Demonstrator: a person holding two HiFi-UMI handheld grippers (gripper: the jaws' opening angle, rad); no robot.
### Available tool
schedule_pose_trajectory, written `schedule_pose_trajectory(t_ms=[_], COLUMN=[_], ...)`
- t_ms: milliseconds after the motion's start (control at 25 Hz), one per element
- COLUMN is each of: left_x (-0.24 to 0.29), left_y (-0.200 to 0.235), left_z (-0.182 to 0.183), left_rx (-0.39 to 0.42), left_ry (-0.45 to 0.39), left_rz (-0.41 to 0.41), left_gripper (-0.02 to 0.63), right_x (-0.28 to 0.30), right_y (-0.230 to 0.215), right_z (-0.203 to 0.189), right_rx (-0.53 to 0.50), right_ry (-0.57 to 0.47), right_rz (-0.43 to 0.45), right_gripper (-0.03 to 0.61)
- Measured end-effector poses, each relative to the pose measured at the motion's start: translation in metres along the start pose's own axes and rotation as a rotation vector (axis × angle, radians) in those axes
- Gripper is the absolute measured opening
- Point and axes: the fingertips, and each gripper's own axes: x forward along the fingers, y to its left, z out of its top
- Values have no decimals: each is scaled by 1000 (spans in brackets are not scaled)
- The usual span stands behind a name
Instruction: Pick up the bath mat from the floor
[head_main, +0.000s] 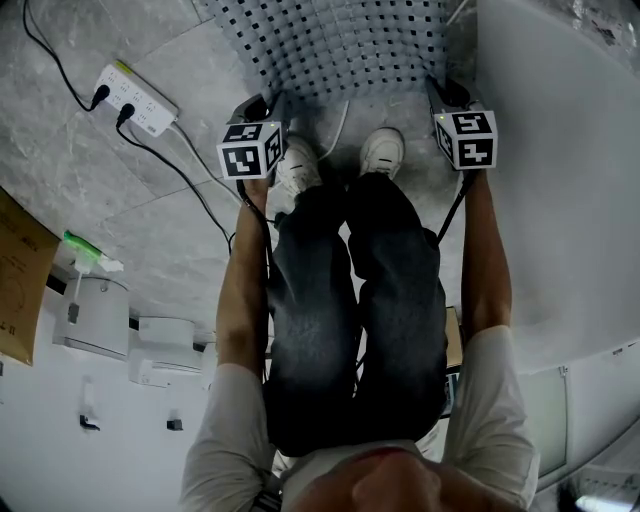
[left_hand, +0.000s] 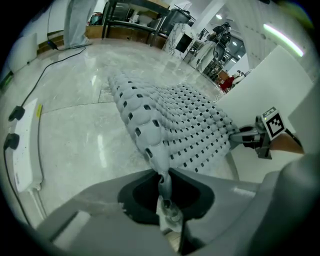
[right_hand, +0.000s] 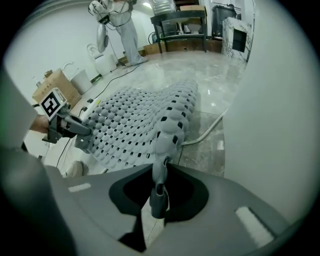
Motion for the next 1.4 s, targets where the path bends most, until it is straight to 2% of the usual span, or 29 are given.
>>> schedule_pose_trajectory(t_ms=[480,840,1400], left_x=[-35,-73,-155], left_y=[-9,-31,-61], left_z=[-1,-23,-39], left_rx=[21,25,37], left_ry=[25,64,87], left_rz=[-11,-33,-40], left_gripper=[41,41,40], right_x=[-29,-70,-148], right_y=[24,46,84], right_z=[1,-16,-13], right_rx=[-12,0,1], right_ry=[21,64,83], right_rz=[-5,-4,-4], right_gripper=[46,43,41])
